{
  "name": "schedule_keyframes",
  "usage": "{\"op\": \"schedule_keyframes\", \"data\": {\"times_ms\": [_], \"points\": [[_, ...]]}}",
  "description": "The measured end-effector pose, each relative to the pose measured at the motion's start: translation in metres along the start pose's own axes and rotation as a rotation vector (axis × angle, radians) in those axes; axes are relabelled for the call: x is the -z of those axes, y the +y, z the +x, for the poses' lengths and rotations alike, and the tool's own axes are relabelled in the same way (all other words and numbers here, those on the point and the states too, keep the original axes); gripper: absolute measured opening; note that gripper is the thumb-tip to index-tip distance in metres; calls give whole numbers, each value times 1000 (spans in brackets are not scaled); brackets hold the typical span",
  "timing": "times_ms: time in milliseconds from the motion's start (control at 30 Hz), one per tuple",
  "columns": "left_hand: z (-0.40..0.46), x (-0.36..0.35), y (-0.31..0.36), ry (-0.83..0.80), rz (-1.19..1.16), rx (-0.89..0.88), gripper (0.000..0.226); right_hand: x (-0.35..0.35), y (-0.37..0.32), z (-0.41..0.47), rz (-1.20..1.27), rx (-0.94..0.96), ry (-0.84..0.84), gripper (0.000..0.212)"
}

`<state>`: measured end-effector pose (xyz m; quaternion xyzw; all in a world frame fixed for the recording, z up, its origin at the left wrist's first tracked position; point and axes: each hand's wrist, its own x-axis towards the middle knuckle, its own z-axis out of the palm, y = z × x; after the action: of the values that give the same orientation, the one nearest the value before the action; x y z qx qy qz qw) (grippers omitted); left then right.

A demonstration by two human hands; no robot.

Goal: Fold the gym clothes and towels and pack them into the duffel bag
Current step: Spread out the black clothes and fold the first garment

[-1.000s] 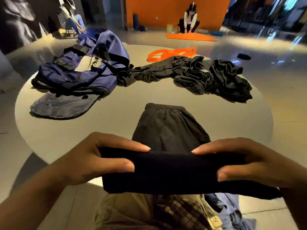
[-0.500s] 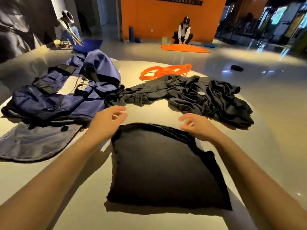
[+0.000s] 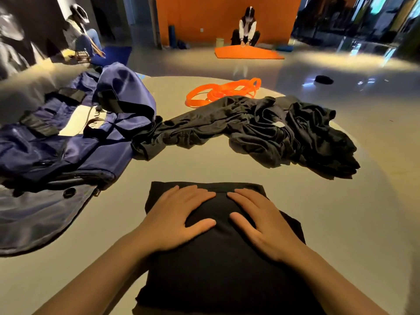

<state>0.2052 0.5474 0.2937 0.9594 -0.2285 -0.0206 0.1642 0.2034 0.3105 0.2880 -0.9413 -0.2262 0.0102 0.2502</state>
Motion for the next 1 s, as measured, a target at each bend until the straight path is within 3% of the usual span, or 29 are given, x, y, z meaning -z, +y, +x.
{"op": "schedule_keyframes", "data": {"times_ms": [233,367,433,567,667,833,1000], "points": [[-5,0,-7,104,-46,106,94,2,3,6,8,-66,18,68],[-43,6,-12,156,-414,102,74,29,8,-8,-57,-31,48,65],[-75,9,-6,173,-473,50,68,48,0,-30,-25,78,76,57],[-124,5,15,235,-357,-127,55,60,-25,-87,215,221,-157,45],[-133,-7,23,189,-176,-277,50,44,-19,-112,105,178,-206,51],[-130,-14,24,100,-145,-141,54,23,-1,-126,-99,66,-236,77],[-117,-22,21,268,-202,-95,52,14,-6,-121,-88,64,-78,62]]}}
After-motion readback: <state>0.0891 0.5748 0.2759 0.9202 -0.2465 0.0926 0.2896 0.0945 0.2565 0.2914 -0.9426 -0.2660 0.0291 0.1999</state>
